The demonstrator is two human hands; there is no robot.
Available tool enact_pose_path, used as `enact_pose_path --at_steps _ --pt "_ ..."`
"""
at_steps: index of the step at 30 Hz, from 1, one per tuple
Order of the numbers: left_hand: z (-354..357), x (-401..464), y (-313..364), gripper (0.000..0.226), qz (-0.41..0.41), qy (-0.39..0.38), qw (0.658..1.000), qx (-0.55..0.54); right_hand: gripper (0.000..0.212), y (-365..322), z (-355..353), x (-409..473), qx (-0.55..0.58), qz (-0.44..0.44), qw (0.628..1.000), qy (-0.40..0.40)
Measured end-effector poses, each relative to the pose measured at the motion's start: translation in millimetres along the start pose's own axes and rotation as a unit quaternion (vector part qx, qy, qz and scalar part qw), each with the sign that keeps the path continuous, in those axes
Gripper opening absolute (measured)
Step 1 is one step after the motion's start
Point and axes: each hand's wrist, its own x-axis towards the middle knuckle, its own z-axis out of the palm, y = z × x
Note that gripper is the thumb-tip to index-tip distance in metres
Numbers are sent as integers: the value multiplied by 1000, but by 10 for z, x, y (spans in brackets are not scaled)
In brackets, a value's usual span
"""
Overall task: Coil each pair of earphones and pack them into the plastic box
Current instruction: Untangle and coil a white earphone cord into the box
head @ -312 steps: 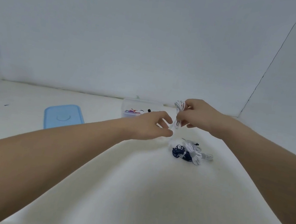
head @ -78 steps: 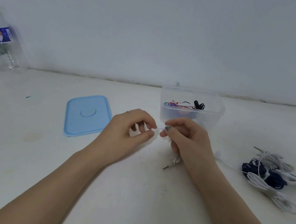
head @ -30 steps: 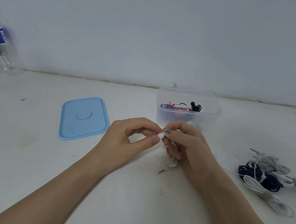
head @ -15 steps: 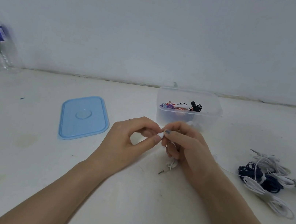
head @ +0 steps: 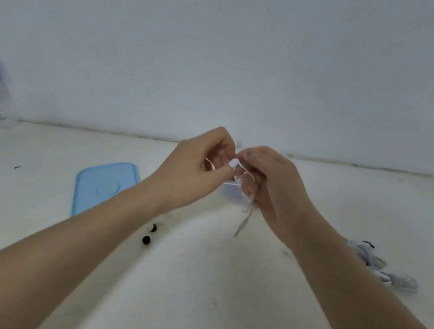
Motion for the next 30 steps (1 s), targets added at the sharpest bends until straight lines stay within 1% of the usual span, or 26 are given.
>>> enact_pose_path --at_steps 3,5,9,10,11,12,14,16,19,20,21,25,27,30 --pt "-81 456 201 12 -12 1 1000 -9 12 -364 -46 314 -19 -15 1000 6" --pt "-84 738 288 15 -25 -1 1000 -6 16 -545 -96 494 -38 -19 999 8" --pt "53 1136 217 10 -54 -18 997 60 22 -648 -221 724 -48 25 998 34" --pt "115 1175 154 10 -66 -31 994 80 23 -604 -247 763 -74 42 995 43" --pt "192 1188 82 11 -78 -49 991 101 24 -534 -276 794 -134 57 988 52" --pt "276 1180 4 12 -88 -67 986 124 25 -450 -308 821 -216 72 972 56" --pt "433 1113 -119 13 -103 -104 976 161 22 -291 -368 831 -362 95 926 40" --pt "543 1027 -189 15 -110 -128 969 179 23 -222 -432 796 -472 84 877 14" --pt "610 950 -211 18 -117 -154 961 200 36 -303 -522 712 -641 39 766 -32" --pt "616 938 -192 17 -118 -166 956 211 38 -339 -550 691 -666 23 744 -43" --pt "619 934 -178 17 -118 -180 950 224 39 -369 -576 676 -678 12 734 -49" --pt "619 918 -62 27 -121 -234 923 281 37 -523 -685 514 -694 -11 719 -42" --pt "591 906 -30 29 -116 -234 917 301 31 -633 -734 380 -712 20 701 -39" --pt "577 841 93 29 -100 -220 921 305 25 -773 -886 121 -747 128 648 -77"
